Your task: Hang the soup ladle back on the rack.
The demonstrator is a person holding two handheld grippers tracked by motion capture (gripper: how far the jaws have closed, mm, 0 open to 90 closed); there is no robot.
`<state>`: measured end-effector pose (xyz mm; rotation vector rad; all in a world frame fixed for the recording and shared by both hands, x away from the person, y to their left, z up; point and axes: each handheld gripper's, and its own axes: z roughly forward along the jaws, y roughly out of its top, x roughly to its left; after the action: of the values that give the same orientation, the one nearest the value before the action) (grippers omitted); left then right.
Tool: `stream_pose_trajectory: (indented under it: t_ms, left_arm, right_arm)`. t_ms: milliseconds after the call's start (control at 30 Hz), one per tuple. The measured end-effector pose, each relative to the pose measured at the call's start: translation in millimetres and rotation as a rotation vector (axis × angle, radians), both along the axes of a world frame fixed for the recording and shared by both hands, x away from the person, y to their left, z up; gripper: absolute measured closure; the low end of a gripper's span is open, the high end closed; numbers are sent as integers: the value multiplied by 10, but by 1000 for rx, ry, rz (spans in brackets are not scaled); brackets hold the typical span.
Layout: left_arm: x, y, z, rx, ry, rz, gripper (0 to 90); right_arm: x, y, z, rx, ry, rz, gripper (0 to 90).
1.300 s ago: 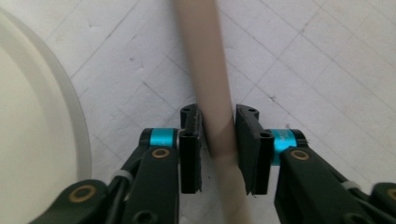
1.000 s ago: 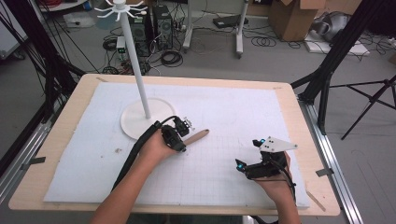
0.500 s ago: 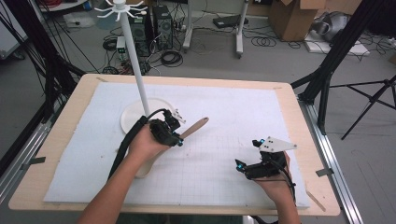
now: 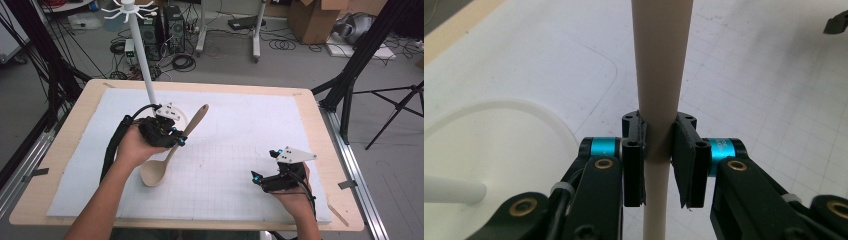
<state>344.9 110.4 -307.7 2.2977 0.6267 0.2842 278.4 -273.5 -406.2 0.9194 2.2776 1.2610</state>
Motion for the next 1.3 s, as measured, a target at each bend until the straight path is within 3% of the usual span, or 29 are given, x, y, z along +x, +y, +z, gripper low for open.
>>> stream_pose_trajectory:
  t_ms: [467, 1300]
  left_arm:
    - [-116, 207, 330, -84, -59, -49, 758]
    - [-175, 775, 760, -178, -76, -72, 757]
  right_arm:
    - [3, 4, -7, 1, 0, 0, 16]
    - [6, -3, -9, 2, 6, -3, 16]
